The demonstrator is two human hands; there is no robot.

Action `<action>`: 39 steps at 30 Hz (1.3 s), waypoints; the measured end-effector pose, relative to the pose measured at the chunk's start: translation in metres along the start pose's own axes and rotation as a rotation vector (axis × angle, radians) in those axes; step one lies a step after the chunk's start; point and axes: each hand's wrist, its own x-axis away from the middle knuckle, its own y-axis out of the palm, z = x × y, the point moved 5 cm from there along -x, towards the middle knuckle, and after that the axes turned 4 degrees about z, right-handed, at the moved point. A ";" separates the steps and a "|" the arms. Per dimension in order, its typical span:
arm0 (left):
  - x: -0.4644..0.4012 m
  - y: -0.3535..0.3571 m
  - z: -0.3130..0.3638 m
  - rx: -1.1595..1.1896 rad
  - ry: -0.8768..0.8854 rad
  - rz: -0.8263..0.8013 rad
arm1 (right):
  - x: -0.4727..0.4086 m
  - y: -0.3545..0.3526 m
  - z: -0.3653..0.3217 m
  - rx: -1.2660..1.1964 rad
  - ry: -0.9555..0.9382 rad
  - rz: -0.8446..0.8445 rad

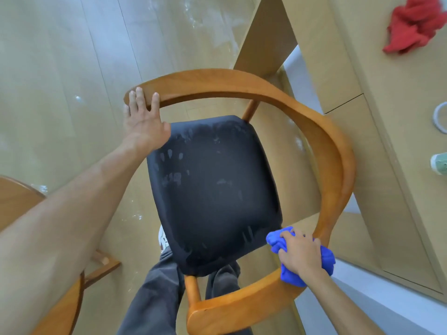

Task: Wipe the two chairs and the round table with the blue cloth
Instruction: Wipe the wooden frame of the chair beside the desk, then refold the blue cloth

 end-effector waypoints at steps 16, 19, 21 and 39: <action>0.180 -0.053 0.052 0.655 -0.154 -0.323 | 0.080 -0.138 -0.081 -1.922 -0.205 0.082; 0.219 -0.087 0.091 0.909 -0.092 -0.299 | 0.097 -0.170 -0.063 -1.915 -0.382 0.167; 0.241 -0.111 0.113 1.025 -0.090 -0.219 | 0.114 -0.185 -0.049 -1.911 -0.472 0.210; 0.387 -0.280 0.130 1.033 0.051 0.181 | 0.268 -0.268 -0.001 -2.074 -1.011 0.027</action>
